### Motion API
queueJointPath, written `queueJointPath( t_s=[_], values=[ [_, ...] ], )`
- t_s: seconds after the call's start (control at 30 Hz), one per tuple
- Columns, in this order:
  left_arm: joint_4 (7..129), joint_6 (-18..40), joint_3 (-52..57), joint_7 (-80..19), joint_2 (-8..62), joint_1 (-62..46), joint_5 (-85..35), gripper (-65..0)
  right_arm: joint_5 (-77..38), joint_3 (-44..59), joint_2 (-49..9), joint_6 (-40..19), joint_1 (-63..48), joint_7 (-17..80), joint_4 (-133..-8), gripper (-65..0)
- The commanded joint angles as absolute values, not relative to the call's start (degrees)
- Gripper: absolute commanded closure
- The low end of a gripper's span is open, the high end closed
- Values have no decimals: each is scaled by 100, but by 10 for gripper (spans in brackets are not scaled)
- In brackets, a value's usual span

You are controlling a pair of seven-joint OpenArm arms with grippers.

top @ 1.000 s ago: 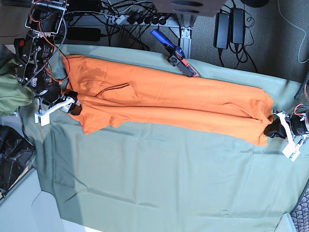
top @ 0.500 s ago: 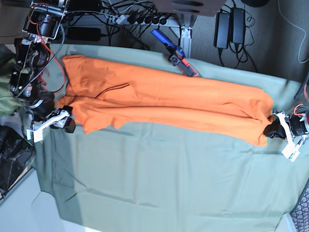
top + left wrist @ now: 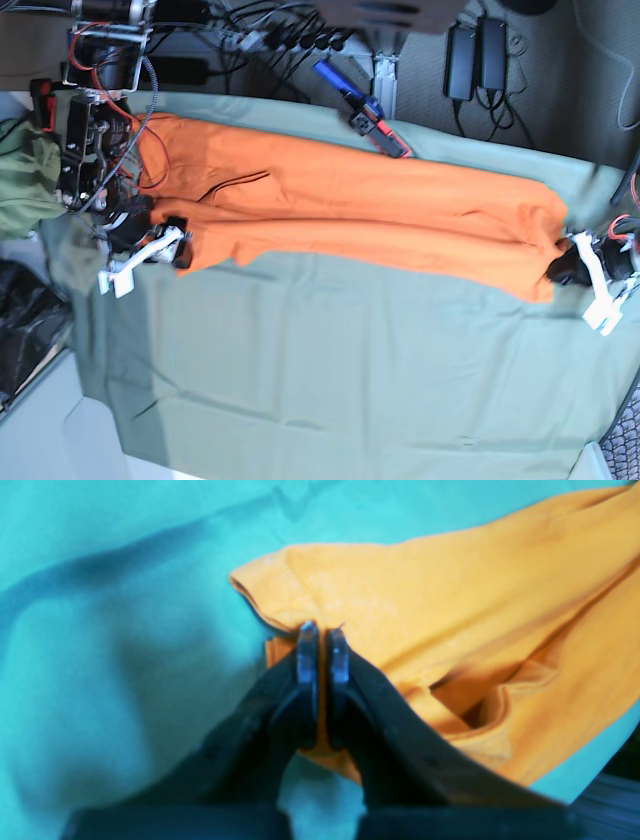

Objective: Fold the T-shirt properly
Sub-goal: 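Fold the grasped edge over the shirt with both grippers, forming a long strip, then release the strip and regrasp its ends with both grippers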

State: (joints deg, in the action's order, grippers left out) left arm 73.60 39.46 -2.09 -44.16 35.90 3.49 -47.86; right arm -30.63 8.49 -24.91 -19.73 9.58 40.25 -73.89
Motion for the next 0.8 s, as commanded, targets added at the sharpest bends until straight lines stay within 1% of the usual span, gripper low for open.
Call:
queueJointPath(
  t_s=[0.0,0.17,0.2,0.23,0.27,0.37,0.4,0.63,0.67,0.7,0.77],
  values=[
    [7452,4000,-154,-4357,3715,438,-4875,-6,-3046,788,-2561,-2445,1118,3876,-7428,-360],
    [7450,4000,-154,-4357,3717,410,-4908,-8,-2773,440,-2381,-2440,1186,3837,-7334,-357],
    [7450,4000,-154,-4357,3715,408,-4910,-8,-2759,438,-2342,-2438,1175,3837,-7312,-342],
    [7450,4000,-154,-4357,3715,395,-4912,-8,-2753,438,-2311,-2425,1170,3828,-7297,-306],
    [7450,4000,-154,-4355,3715,392,-4912,-8,-2755,438,-2294,-2425,1166,3822,-7284,-249],
    [7450,4000,-154,-4355,3715,357,-4965,-8,-2753,438,-2283,-2427,1157,3767,-7282,-41],
    [7450,4000,-154,-4355,3715,346,-5002,-8,-2731,445,-2283,-2427,1160,3767,-7284,0],
    [7450,4000,-154,-4359,3719,366,-5087,-10,-2768,556,-2283,-2432,1153,3898,-7507,0],
    [7450,4000,-154,-4386,3730,364,-5151,-33,-2849,609,-2287,-2432,1151,4032,-7605,0],
    [7450,4000,-154,-4464,3734,362,-5231,-77,-2967,696,-2290,-2432,1114,4178,-7738,0],
    [7452,4000,-154,-4733,3782,362,-5509,-186,-3240,934,-2309,-2447,930,4403,-8134,0]
  ],
)
